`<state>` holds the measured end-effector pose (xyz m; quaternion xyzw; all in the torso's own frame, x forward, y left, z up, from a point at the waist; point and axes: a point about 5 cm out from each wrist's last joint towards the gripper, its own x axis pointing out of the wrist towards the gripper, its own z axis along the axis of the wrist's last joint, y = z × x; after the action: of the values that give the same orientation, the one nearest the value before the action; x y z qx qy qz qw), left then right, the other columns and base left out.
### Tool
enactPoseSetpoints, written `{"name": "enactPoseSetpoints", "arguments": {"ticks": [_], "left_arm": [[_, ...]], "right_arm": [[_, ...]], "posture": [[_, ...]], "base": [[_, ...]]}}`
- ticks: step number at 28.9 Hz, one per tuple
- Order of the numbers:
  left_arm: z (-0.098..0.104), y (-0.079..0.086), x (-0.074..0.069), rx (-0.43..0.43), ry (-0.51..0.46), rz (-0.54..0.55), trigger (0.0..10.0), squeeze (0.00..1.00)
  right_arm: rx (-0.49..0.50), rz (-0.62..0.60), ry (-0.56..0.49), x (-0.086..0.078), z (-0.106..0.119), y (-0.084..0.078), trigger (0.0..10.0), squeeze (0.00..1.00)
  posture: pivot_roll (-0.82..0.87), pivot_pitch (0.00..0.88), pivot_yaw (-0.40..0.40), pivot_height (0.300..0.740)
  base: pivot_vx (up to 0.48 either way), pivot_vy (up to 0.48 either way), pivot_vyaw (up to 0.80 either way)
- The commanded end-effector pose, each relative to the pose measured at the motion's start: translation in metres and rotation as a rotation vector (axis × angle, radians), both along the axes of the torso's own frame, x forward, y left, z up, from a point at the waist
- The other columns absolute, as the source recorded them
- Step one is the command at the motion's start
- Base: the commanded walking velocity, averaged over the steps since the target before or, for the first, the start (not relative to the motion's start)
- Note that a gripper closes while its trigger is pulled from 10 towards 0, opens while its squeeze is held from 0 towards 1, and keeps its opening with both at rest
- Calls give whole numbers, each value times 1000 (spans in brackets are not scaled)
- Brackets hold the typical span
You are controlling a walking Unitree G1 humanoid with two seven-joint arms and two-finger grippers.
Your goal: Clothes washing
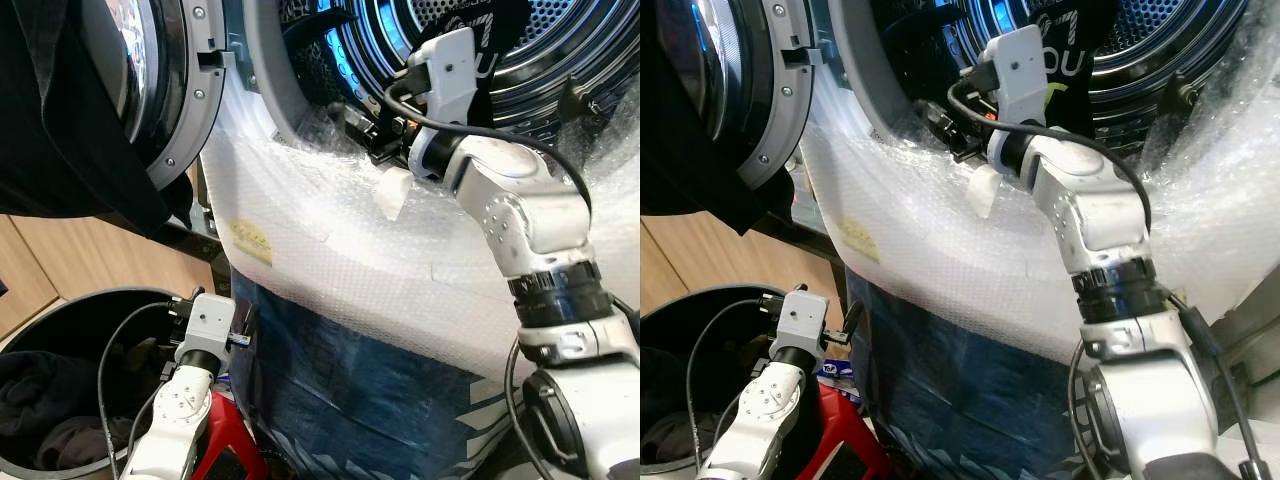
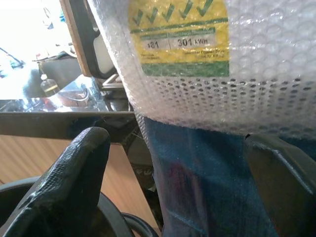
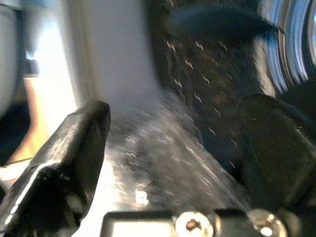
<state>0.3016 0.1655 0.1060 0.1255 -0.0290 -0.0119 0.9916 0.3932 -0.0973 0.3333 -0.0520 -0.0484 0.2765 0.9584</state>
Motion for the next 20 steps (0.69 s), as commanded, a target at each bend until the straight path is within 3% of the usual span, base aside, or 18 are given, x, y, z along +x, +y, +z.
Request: {"name": "enactPoseSetpoints", "arguments": {"ticks": [1,7,12,20], "left_arm": [[2,-2,-1,-17,-4,10,10000,0],[1,-7,-2,-38,2,16,10000,0],[1,-7,-2,-47,6,19,10000,0],[-2,-7,-4,-56,20,46,10000,0]], "right_arm": [[22,-56,26,4,2,-5,10000,0],[110,-216,116,23,7,-19,10000,0],[120,-262,131,27,11,-28,10000,0],[72,-440,53,32,25,-54,10000,0]], "posture": [[-12,0,-64,740],[-6,0,-74,740],[-8,0,-81,740],[10,0,-91,740]], "base": [[0,0,0],[0,0,0],[0,0,0],[0,0,0]]}}
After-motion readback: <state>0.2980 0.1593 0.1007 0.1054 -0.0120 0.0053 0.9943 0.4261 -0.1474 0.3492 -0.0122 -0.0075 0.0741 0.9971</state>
